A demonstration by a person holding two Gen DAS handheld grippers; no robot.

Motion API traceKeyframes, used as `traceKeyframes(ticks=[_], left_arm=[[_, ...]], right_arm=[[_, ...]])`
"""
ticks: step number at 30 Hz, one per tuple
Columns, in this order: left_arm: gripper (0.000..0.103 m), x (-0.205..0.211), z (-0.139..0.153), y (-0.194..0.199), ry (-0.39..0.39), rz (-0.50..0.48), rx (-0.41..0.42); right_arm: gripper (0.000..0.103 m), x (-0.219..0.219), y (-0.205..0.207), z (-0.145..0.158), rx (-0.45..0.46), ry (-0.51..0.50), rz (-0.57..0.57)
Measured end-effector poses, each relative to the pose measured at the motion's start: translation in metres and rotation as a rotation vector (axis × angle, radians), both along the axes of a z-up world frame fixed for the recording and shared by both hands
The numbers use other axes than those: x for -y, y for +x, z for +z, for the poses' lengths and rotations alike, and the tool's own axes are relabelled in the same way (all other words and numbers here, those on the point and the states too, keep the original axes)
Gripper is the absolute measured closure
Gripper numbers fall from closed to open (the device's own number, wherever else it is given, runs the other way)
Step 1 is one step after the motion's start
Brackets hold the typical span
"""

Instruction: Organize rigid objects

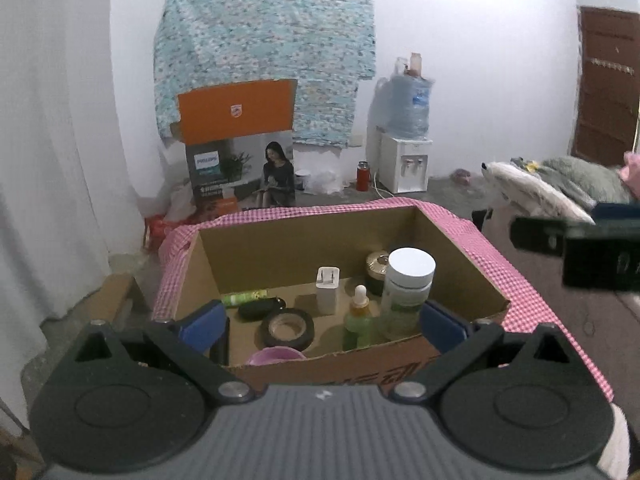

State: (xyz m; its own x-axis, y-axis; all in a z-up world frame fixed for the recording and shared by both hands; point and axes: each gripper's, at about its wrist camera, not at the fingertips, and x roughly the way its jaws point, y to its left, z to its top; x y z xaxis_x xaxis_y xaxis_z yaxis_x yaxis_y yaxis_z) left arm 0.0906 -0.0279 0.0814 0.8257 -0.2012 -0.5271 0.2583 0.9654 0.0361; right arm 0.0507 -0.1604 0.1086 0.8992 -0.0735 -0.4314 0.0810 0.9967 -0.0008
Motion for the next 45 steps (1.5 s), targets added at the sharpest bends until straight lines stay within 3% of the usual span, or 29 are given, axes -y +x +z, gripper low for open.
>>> traceKeyframes(ticks=[5,11,19,26,45], left_arm=[[0.000,-0.009,-0.006,0.003,0.006,0.044,-0.015],[0.000,-0.019,-0.012,0.007,0.015,0.086,-0.044],[0.000,-0.025,-0.021,0.018,0.033,0.147,-0.095],[0.000,-0.025,-0.026,0.026,0.046,0.161,-0.126],[0.000,-0.028,-0.023,0.027,0.060,0.171,-0.117]], right_arm=[[0.001,-0.009,-0.002,-0.008,-0.023,-0.057,-0.021],[0.001,-0.004,-0.007,-0.024,0.014,0.008,0.035],[0.001,-0.009,0.018,-0.045,-0.077,0.075,0.072],[0.001,-0.026,0.044,-0.059,-0.139,0.079,0.126],[0.001,-0.018,0.063,-0.076,-0.196,0.102,0.081]])
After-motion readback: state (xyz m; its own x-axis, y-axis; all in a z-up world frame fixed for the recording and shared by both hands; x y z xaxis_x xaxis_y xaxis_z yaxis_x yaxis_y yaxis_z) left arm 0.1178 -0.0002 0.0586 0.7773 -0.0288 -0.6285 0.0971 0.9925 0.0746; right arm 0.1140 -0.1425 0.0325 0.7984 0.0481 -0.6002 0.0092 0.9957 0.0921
